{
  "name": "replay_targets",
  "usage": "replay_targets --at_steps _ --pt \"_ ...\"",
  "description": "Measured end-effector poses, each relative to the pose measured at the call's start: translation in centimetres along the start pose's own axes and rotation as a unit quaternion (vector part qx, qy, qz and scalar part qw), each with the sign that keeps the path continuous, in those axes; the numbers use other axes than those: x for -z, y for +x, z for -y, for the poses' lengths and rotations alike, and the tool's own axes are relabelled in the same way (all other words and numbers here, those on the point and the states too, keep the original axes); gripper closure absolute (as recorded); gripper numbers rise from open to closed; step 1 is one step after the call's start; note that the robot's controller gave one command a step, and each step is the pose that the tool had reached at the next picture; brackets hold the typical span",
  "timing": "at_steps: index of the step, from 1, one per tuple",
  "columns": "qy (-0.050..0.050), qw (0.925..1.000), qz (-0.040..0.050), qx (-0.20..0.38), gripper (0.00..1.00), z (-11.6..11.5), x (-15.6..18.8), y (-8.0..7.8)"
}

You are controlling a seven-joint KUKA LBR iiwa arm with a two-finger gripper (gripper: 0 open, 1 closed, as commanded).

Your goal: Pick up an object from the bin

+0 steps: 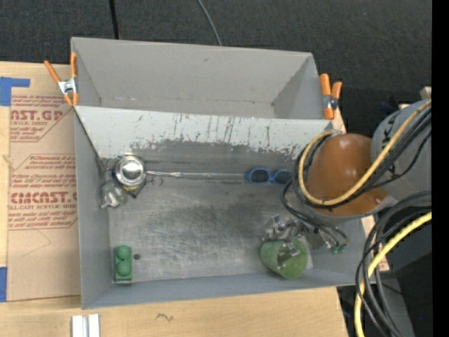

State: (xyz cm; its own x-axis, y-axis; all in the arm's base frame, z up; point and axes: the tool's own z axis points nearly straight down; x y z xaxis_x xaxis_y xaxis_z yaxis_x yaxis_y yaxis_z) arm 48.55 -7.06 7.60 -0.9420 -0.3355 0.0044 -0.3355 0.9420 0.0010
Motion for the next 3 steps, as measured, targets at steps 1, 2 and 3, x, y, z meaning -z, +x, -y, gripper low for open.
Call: replay_targets --at_steps 1,2,3 --pt "0.002 1.0 0.0057 0.0 1.0 0.0 6.9 -0.2" --pt "0.001 1.0 0.0039 0.0 1.0 -0.1 9.1 -0.3" --pt "0.001 1.0 0.0033 0.0 1.0 -0.1 10.1 -0.4"
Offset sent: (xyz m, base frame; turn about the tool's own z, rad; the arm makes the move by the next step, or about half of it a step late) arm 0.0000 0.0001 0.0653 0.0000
